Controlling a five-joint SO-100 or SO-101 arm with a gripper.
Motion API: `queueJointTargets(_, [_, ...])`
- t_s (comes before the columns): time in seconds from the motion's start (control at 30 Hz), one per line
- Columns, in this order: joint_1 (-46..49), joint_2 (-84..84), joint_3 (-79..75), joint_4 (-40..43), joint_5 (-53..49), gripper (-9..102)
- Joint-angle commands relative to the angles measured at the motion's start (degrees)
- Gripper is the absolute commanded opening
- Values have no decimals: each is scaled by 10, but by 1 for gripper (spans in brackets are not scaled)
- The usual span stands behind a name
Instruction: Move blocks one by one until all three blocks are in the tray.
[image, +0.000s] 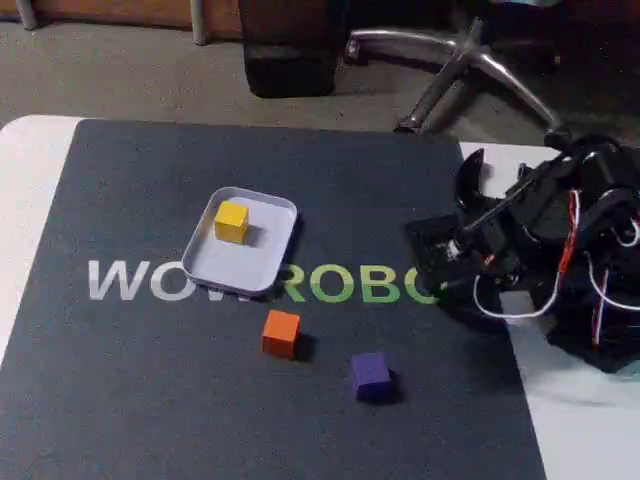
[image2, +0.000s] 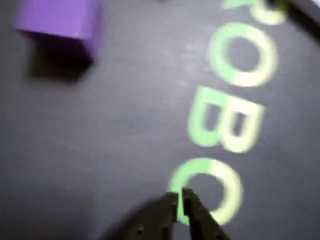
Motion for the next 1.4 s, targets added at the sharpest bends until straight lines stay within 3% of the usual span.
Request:
queueJointTargets(0.0, [5,-1,-33,-2,-4,-1])
queueJointTargets(0.47, [-70,-40,-303,40,105,5])
queueJointTargets(0.83, [-129,-592,-812,192,236,7])
queueJointTargets(1.07, [-126,-744,-827,125,263,10])
queueJointTargets(1.37, [-74,-809,-775,34,243,14])
